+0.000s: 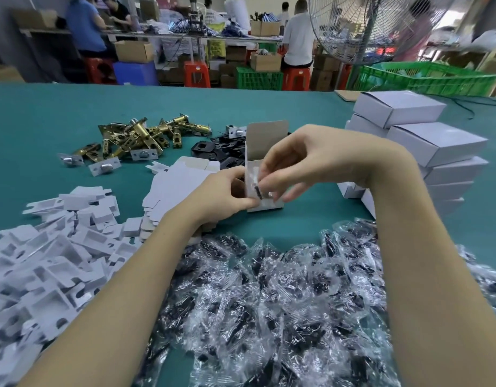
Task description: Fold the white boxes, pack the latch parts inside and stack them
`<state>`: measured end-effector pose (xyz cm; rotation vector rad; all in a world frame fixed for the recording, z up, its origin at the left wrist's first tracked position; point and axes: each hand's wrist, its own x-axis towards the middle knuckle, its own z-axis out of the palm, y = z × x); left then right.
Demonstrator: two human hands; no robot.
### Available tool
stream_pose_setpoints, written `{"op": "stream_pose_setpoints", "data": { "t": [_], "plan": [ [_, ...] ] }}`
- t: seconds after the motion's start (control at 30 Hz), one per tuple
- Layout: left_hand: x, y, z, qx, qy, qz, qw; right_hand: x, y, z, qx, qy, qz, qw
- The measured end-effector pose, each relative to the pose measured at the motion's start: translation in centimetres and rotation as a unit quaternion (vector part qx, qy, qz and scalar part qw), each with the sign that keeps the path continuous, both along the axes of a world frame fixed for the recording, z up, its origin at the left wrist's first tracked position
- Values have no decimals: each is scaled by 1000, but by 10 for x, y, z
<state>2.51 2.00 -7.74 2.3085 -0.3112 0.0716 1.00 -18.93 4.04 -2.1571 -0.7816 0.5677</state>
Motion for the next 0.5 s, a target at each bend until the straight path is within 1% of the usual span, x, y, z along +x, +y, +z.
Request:
{"op": "stream_pose_setpoints", "data": {
  "t": [0.03, 0.1, 0.17, 0.23, 0.27, 0.33, 0.43, 0.5],
  "plan": [
    [0, 0, 0, 3, 1, 1, 1000, 0, -1, 1, 17, -22, -21, 999],
    [1, -1, 0, 6, 14, 0, 1000, 4, -3, 1, 56, -112, -87, 988],
    [1, -1, 1, 11, 23, -3, 1000, 10, -3, -2, 85, -218, -162, 959],
    [2, -1, 2, 14, 22, -5, 1000, 14, -1, -4, 106, -288, -192, 932],
    [2, -2, 2, 16, 22, -7, 1000, 15, 1, -6, 99, -312, -193, 925],
    [1, -2, 2, 15, 23, -7, 1000, 18, 4, -10, 58, -341, -192, 919],
    [0, -3, 3, 13, 22, -4, 1000, 22, 6, -17, -27, -364, -224, 903],
    [-1, -4, 4, 12, 20, -4, 1000, 22, 5, -20, -78, -365, -239, 897]
  ]
}}
